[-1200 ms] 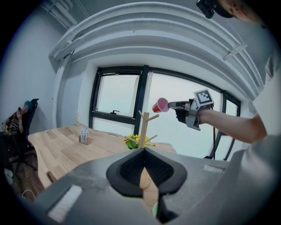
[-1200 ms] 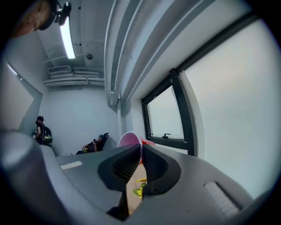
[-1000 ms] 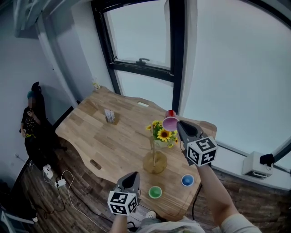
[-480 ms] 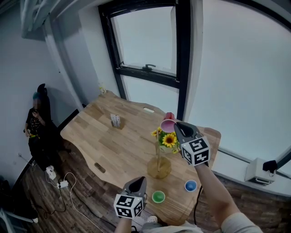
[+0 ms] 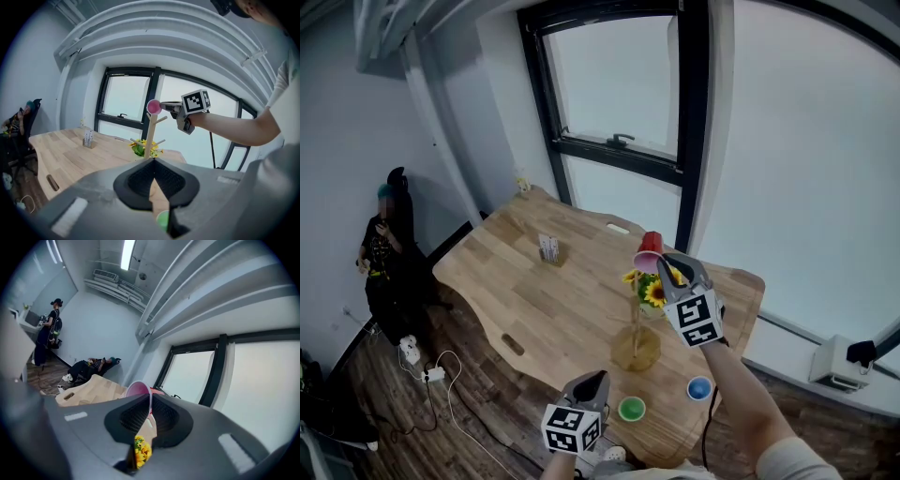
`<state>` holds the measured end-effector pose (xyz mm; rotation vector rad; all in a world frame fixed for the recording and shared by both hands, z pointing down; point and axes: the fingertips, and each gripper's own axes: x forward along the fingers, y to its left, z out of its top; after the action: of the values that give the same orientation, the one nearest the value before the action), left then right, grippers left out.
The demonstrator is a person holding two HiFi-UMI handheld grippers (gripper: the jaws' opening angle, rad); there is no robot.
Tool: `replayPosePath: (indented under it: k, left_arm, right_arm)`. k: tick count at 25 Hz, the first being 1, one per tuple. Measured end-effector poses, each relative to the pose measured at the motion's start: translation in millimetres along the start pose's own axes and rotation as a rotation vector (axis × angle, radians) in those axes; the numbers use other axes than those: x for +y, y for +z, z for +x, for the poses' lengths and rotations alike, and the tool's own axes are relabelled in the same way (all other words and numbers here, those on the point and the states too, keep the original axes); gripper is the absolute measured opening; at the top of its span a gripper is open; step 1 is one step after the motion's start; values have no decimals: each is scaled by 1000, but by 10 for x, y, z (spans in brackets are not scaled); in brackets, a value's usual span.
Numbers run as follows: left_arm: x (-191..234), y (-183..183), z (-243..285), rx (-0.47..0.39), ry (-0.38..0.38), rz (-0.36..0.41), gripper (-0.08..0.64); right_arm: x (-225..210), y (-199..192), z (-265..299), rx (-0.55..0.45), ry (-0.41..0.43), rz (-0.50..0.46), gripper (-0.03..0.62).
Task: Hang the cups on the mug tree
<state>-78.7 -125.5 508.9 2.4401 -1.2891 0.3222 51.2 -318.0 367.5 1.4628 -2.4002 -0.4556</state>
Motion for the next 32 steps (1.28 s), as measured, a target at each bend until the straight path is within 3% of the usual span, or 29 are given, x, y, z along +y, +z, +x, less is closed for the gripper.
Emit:
replayPosePath:
  k: [10,17,32]
  left_arm:
    - [67,-80,-7,8,17,-19,2]
    - [84,-111,30,17,17,-29,2]
    - [61,-132,70,25,9,-34,2]
  right_arm:
    - [186,-24,107,-10,9,-184,17]
    - [397,-181,94,5,37,-391,17]
    - [563,-363,-38,19,64,-439,18]
